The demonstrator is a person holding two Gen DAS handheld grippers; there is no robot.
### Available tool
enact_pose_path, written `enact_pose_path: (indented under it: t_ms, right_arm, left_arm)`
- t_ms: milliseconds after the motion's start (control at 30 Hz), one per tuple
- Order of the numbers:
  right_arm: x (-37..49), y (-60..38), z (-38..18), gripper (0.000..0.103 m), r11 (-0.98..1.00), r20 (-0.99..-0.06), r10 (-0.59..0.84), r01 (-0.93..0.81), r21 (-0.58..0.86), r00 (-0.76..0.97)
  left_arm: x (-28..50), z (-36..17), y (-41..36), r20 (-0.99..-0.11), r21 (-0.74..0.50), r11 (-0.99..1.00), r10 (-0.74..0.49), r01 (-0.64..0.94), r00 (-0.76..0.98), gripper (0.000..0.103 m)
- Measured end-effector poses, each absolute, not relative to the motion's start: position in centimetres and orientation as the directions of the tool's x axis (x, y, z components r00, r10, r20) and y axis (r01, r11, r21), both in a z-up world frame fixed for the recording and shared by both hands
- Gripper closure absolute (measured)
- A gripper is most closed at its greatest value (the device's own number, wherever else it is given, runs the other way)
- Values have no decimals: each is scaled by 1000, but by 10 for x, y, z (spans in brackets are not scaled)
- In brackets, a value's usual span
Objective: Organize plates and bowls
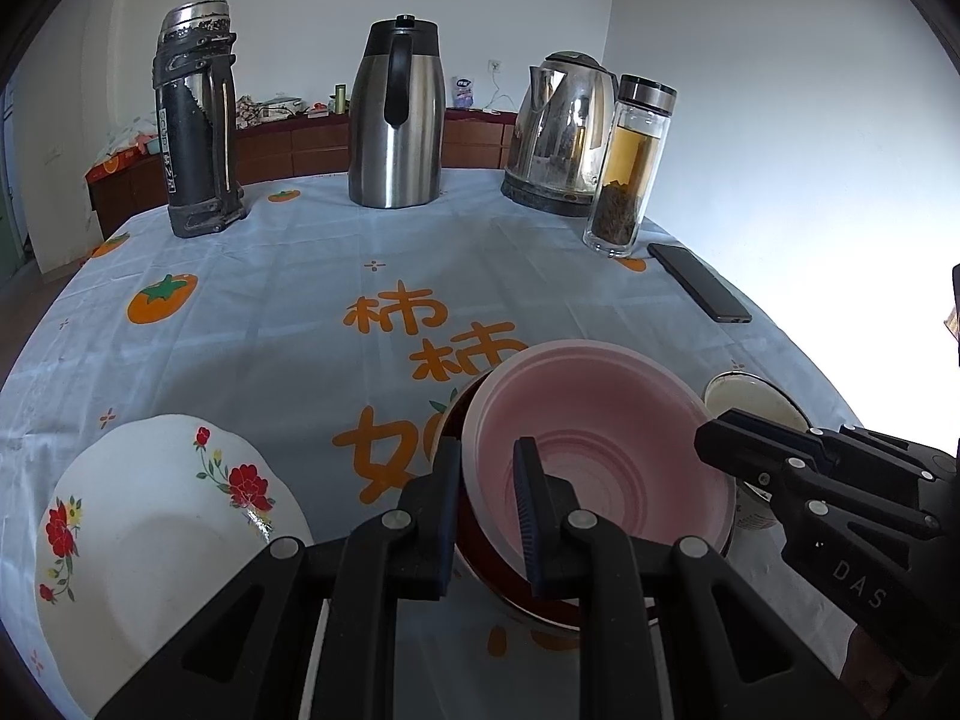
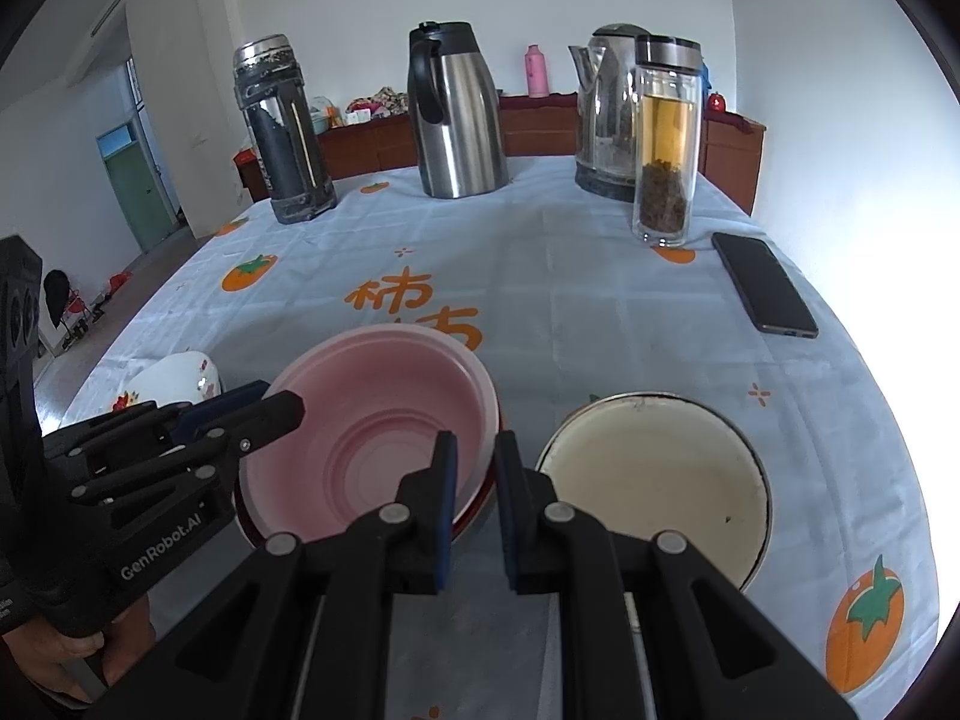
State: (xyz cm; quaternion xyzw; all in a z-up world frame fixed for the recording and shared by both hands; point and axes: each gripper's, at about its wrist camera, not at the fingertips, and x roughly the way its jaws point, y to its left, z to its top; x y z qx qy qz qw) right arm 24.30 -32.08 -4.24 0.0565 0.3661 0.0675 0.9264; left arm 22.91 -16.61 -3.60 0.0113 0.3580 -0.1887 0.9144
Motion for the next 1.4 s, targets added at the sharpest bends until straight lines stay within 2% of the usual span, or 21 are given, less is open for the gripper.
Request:
enact_pose_path:
  t_ms: [533, 633, 700, 733, 767, 800, 833, 900, 933, 1133, 1333, 1400]
  right_arm:
    - [243, -322, -43, 89, 986, -670, 159, -86, 141, 725]
    - [242, -322, -42, 88, 986, -669, 160, -87, 141, 726]
    - [242, -321, -42, 84, 986, -667, 162, -93, 139, 727]
    - [241, -321, -41, 78, 984, -663, 173, -99, 148, 729]
    - [240, -322, -40, 69, 980, -651, 193, -109, 168, 734]
    - [238, -322, -38, 65, 978, -641, 200, -113, 174, 741]
    - [236, -322, -37, 58, 978, -635, 198, -112, 173, 747]
    - [230, -325, -33, 58, 981, -621, 186, -102, 168, 762]
    - [228, -326, -32, 57, 980, -616, 187, -101, 172, 765]
    - [211, -348, -26, 55, 981, -593, 165, -66, 185, 788]
    - [198, -386, -35, 55, 986, -606, 47, 60, 155, 794]
    - [199, -402, -43, 59, 981, -630, 18, 108, 160, 776]
  left_arm:
    - [229, -36, -167, -655, -113, 927, -339, 356, 675, 83]
    - [228, -35, -168, -654, -108, 927, -338, 359, 676, 80]
    - [228, -35, -168, -652, -117, 922, -351, 369, 672, 72]
    - [228, -35, -169, -652, -125, 917, -363, 378, 666, 70]
    - [227, -35, -169, -649, -130, 914, -372, 385, 663, 63]
    - [226, -33, -170, -643, -134, 910, -382, 393, 664, 55]
    - [223, -31, -170, -632, -133, 907, -389, 401, 670, 52]
    - [220, -27, -170, -610, -106, 916, -367, 386, 702, 34]
    - [219, -25, -169, -600, -109, 915, -372, 388, 709, 32]
    - [218, -23, -165, -576, -126, 917, -378, 379, 725, 31]
    - [212, -21, -168, -549, -115, 922, -370, 371, 749, 31]
    - [208, -20, -171, -540, -107, 922, -369, 373, 756, 31]
